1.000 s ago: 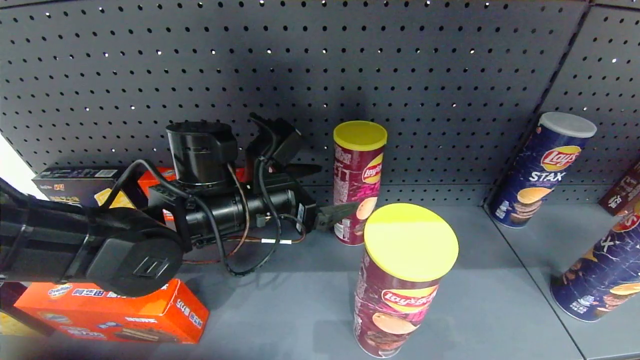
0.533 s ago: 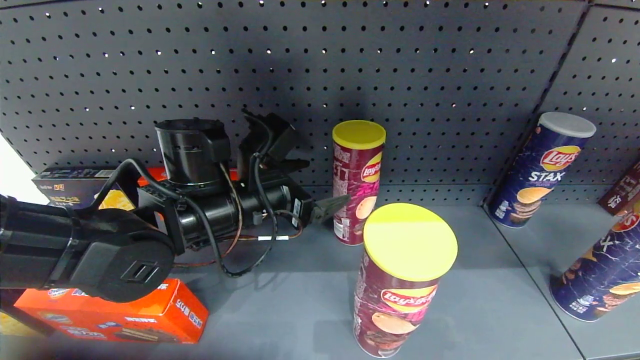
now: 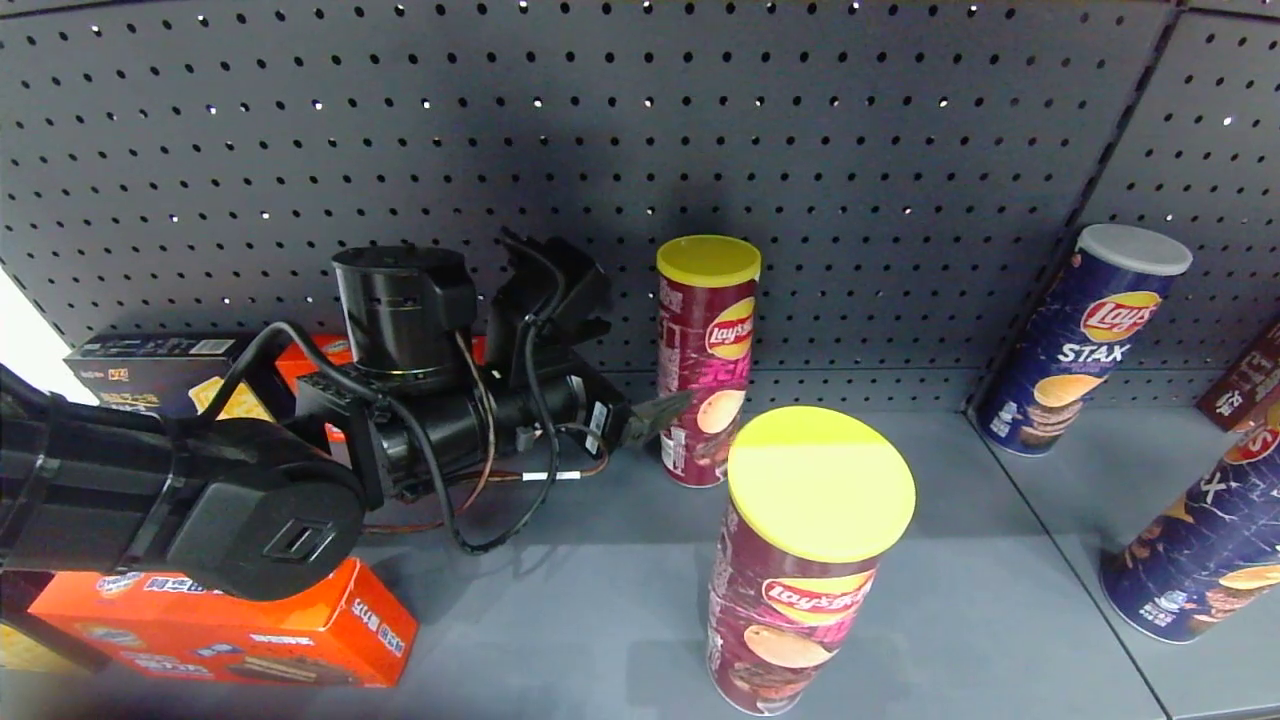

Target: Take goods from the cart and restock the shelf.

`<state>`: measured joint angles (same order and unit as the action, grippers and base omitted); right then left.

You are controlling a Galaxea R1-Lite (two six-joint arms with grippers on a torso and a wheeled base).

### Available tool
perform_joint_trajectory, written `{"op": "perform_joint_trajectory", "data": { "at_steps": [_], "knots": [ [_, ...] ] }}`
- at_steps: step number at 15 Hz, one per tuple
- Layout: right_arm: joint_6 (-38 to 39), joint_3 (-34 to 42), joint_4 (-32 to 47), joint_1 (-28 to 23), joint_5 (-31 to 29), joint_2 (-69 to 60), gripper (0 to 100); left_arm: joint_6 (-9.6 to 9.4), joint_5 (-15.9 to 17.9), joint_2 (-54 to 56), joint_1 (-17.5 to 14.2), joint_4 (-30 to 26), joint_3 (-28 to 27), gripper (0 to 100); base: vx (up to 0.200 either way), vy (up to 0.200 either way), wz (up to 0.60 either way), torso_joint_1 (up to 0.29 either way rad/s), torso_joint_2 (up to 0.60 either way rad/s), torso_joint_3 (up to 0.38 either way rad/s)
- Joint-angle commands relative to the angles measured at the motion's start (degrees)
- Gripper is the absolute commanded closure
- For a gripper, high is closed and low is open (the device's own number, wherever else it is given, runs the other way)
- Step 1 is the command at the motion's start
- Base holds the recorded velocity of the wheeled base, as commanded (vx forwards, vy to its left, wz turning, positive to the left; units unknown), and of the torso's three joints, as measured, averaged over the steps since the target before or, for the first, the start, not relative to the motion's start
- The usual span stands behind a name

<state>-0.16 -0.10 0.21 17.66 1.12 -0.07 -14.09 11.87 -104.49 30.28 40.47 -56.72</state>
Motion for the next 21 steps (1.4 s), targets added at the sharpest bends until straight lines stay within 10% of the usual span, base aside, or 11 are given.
{"op": "perform_joint_trajectory", "data": {
  "at_steps": [1, 13, 17, 21],
  "knots": [
    [-0.02, 0.01, -0.03, 0.00, 0.02, 0.07, 0, -0.06, -0.98, -0.10, -0.05, -0.04, 0.12, 0, 0.000, 0.000, 0.00, 0.000, 0.00, 0.000],
    [-0.02, 0.01, 0.06, 0.00, 0.02, 0.07, 0, -1.02, -5.02, 7.10, 0.39, -0.48, 3.46, 0, 0.000, 0.000, 0.00, 0.000, 0.00, 0.000],
    [-0.02, 0.01, 0.06, 0.00, 0.02, 0.07, 0, -8.94, -10.38, 7.89, 0.22, -0.57, 7.06, 0, 0.000, 0.000, 0.00, 0.000, 0.00, 0.000],
    [-0.02, 0.01, 0.06, 0.00, 0.02, 0.07, 0, -9.29, -14.69, 4.29, 0.39, -5.76, 3.55, 0, 0.000, 0.000, 0.00, 0.000, 0.00, 0.000]
  ]
}}
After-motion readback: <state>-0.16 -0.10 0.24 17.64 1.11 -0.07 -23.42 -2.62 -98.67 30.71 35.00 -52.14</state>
